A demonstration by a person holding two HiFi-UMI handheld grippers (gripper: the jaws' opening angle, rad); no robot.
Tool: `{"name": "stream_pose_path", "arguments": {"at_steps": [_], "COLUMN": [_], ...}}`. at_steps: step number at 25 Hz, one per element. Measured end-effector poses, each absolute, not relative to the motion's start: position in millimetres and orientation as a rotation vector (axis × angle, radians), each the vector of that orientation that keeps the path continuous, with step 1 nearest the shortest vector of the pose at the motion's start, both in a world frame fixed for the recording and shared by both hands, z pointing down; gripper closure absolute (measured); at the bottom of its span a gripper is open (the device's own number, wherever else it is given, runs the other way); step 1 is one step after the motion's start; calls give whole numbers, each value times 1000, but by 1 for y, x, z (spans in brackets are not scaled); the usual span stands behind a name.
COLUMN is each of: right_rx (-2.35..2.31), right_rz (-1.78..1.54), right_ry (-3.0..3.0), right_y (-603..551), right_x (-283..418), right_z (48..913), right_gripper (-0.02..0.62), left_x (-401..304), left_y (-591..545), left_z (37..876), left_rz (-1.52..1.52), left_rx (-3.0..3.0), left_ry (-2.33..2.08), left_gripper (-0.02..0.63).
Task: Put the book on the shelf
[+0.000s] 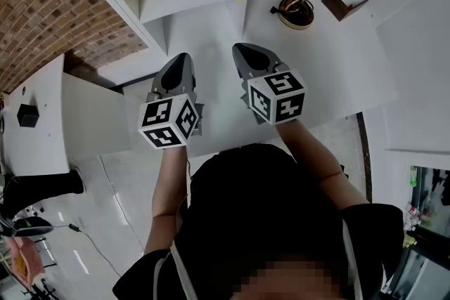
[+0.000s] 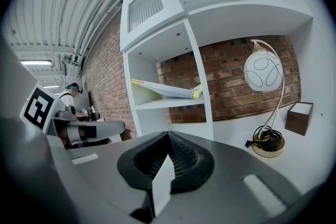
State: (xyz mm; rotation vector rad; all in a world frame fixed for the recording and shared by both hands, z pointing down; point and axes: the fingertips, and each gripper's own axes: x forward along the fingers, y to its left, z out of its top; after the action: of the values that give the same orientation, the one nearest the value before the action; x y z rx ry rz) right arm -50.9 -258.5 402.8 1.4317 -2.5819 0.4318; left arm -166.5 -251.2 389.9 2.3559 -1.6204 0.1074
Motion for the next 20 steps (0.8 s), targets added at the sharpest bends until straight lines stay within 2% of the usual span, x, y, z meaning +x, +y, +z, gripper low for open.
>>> {"name": "stream_pose_path", "arguments": {"at_steps": [20], "right_rx": [1411], "right_rz": [452], "right_ry": [-2584], "right_y": [-247], "right_x": [-55], "right_z": [406], "right_gripper": [601], "left_x": [-164], "left_y": [-242], "left_z": [396], "left_rz": [136], "left_rx": [2363], "left_ry": [-1587], "left_gripper": [598]}}
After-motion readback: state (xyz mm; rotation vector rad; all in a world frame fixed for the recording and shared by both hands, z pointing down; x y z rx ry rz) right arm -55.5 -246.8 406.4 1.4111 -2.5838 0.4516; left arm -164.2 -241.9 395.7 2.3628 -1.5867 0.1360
